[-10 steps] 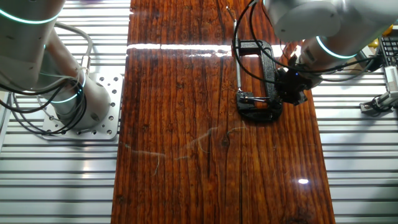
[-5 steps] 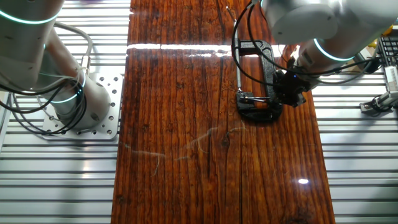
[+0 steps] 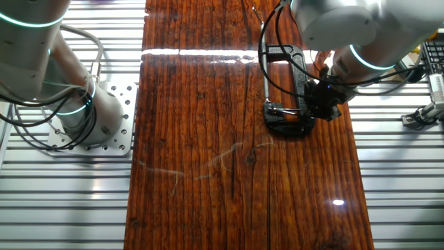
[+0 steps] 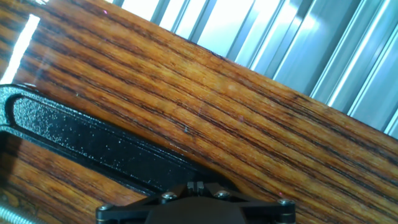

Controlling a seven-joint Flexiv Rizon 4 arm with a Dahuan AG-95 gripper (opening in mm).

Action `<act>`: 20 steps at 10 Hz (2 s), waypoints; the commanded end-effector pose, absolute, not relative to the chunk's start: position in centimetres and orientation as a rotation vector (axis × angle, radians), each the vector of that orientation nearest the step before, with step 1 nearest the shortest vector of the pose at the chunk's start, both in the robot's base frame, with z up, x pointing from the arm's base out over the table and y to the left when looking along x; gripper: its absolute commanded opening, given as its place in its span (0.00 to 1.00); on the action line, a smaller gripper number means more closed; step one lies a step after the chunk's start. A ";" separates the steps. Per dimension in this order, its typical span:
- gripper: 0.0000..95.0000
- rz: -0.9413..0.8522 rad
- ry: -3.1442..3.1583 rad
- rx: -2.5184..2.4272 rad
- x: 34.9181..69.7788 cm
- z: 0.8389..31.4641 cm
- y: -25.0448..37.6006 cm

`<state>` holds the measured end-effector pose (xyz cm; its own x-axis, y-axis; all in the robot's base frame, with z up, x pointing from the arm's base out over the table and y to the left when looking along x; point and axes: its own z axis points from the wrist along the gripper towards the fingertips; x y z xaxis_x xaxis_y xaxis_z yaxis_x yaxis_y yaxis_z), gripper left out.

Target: Turn the hands of a clock

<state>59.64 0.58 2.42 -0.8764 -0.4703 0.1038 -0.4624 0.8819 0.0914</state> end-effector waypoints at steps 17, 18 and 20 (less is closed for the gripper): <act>0.00 -0.095 -2.913 0.805 58.5 2.5 -1.5; 0.00 -0.096 -2.912 0.809 58.4 2.5 -1.6; 0.00 -0.094 -2.910 0.814 58.2 2.5 -1.8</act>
